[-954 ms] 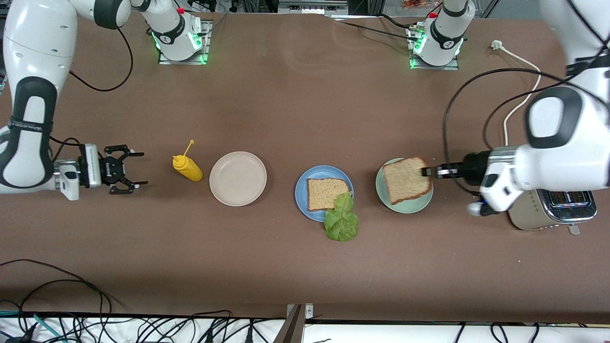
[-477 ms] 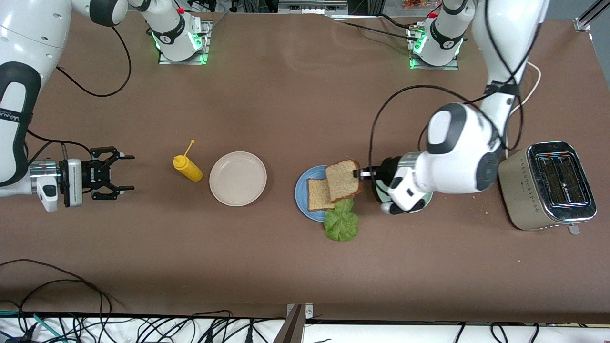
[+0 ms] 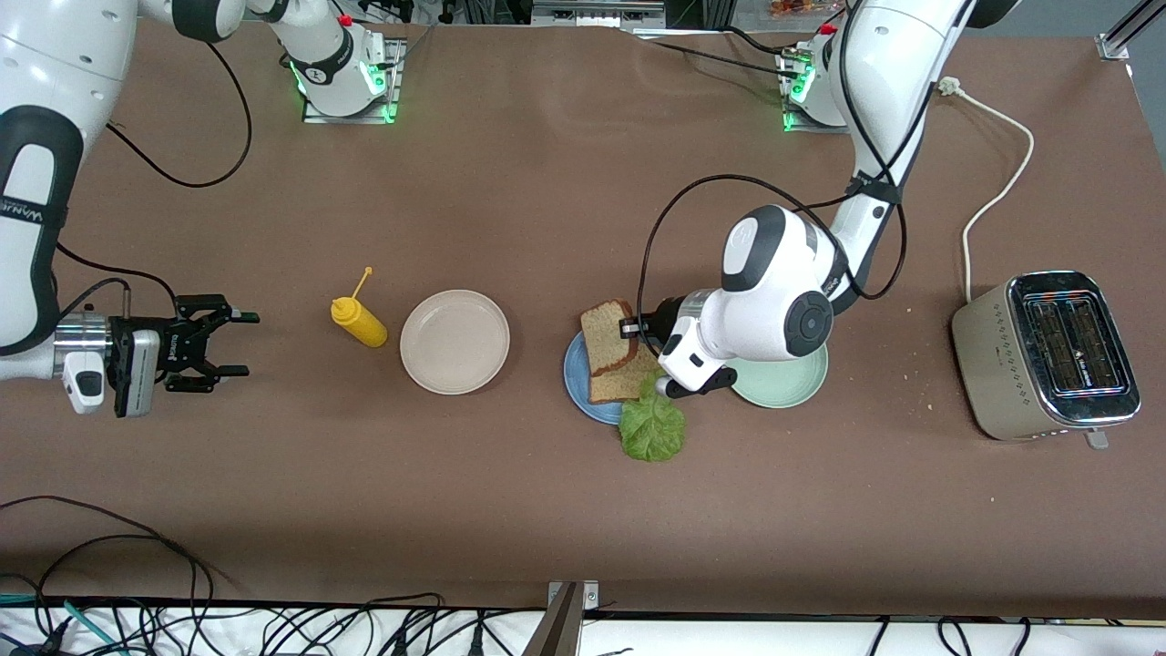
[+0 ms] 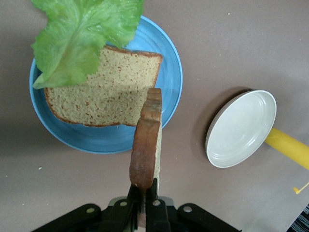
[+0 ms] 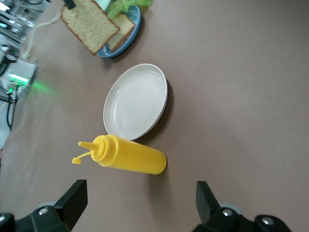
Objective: Make sandwich in blue plate with both arms
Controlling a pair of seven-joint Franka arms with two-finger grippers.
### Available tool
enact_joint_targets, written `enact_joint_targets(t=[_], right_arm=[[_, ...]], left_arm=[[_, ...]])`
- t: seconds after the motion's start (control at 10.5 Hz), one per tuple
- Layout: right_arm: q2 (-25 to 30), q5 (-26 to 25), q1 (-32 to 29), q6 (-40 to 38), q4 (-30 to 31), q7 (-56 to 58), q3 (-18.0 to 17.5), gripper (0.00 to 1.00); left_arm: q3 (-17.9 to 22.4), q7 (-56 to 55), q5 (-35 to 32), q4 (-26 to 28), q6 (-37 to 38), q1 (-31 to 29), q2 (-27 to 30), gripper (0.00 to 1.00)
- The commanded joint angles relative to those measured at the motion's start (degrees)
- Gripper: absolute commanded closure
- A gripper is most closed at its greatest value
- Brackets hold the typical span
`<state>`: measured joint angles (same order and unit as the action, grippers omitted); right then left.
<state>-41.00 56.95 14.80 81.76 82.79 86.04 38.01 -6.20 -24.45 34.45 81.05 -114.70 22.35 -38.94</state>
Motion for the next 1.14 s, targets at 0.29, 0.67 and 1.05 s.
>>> enact_joint_targets(t=[0.29,0.67,1.05], right_arm=[[19.00,-25.71,-5.82,14.19,8.51,-27.64,-17.15,0.00],[28.15,-41.97,-7.33,17.03,14.76,-49.16,-23.76,0.00],[37.55,-58.14,-9.60,18.79,21.17,-73.84,-32.96,0.00]], left_arm=[[1.72,-0.24,-0.43,-2.47,-7.11,1.29,-4.56,1.00],[3.98,-0.07,-1.76,-2.30,-7.20,0.68,-4.74,0.74],[5.67,3.09,-1.67,-1.59,-7.12,-0.38,-4.74,0.00]])
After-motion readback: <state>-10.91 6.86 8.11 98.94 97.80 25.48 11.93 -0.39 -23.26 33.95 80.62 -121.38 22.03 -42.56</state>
